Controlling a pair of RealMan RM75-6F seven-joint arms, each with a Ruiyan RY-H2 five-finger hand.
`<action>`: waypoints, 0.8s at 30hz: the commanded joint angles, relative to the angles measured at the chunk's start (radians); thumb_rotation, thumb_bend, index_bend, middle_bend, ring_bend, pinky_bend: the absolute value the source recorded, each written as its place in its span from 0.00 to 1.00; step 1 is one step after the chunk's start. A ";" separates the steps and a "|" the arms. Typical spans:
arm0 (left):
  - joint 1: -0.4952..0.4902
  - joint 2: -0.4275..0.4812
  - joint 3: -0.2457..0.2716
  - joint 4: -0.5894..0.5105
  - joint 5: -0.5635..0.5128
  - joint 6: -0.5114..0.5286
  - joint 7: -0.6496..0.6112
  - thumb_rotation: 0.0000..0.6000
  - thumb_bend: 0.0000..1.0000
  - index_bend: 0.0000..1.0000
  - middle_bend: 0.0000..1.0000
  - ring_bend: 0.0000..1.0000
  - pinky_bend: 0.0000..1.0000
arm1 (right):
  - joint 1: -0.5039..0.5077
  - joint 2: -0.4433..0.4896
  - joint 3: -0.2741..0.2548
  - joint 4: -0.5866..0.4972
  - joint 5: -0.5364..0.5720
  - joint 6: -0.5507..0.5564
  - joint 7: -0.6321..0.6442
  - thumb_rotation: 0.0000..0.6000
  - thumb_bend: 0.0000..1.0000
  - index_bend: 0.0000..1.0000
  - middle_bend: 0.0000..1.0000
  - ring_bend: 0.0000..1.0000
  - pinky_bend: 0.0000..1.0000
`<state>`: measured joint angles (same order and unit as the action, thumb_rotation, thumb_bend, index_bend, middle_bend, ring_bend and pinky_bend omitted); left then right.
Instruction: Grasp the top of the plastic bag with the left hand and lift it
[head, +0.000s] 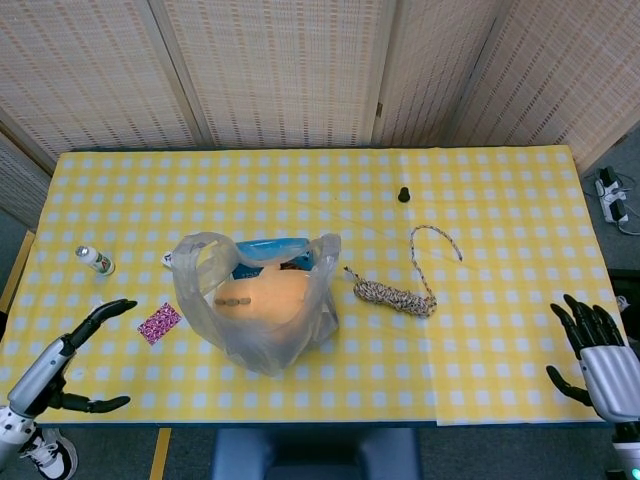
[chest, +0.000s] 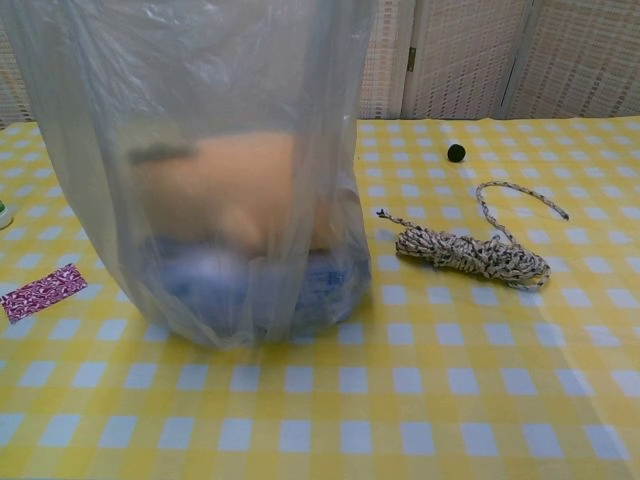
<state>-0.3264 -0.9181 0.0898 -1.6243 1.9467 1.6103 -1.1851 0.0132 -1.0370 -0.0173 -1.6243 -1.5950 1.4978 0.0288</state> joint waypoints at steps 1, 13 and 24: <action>-0.153 0.058 -0.015 0.023 0.036 -0.012 -0.189 1.00 0.10 0.06 0.14 0.04 0.09 | 0.001 0.002 -0.003 -0.001 -0.004 -0.003 0.006 1.00 0.33 0.00 0.00 0.00 0.00; -0.302 -0.015 -0.030 0.137 -0.009 -0.121 -0.401 1.00 0.08 0.05 0.14 0.02 0.07 | -0.008 0.006 0.003 0.010 0.018 0.004 0.029 1.00 0.33 0.00 0.00 0.00 0.00; -0.353 -0.096 -0.029 0.243 -0.059 -0.152 -0.470 1.00 0.08 0.08 0.14 0.02 0.07 | -0.001 0.004 0.014 0.013 0.048 -0.017 0.030 1.00 0.33 0.00 0.00 0.00 0.00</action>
<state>-0.6747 -1.0028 0.0599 -1.3988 1.8992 1.4569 -1.6383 0.0122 -1.0328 -0.0039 -1.6116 -1.5476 1.4813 0.0588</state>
